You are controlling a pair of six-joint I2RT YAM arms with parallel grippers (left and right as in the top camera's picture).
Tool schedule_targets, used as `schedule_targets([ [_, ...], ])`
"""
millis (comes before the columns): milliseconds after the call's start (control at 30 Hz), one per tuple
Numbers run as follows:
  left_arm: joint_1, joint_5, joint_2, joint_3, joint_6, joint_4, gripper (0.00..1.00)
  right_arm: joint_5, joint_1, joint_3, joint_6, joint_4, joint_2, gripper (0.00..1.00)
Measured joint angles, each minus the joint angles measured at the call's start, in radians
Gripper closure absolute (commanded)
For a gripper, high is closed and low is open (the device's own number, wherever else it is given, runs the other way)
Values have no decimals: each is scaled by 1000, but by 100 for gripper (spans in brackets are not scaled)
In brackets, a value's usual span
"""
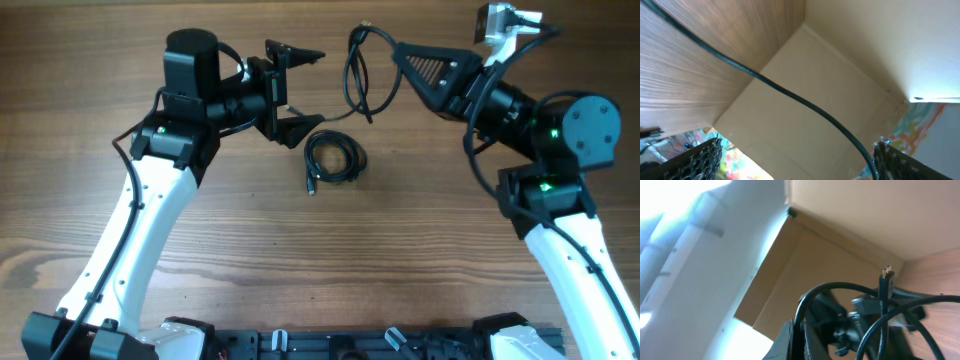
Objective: Untangle cables
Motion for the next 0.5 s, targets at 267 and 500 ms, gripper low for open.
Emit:
schedule_targets([
  [267,-72,-36,0,0,-211,135,2,42,124,0,-90,82,0,96],
  [500,-51,-89,0,0,-277,182,34,47,162,0,-92,145,1,96],
])
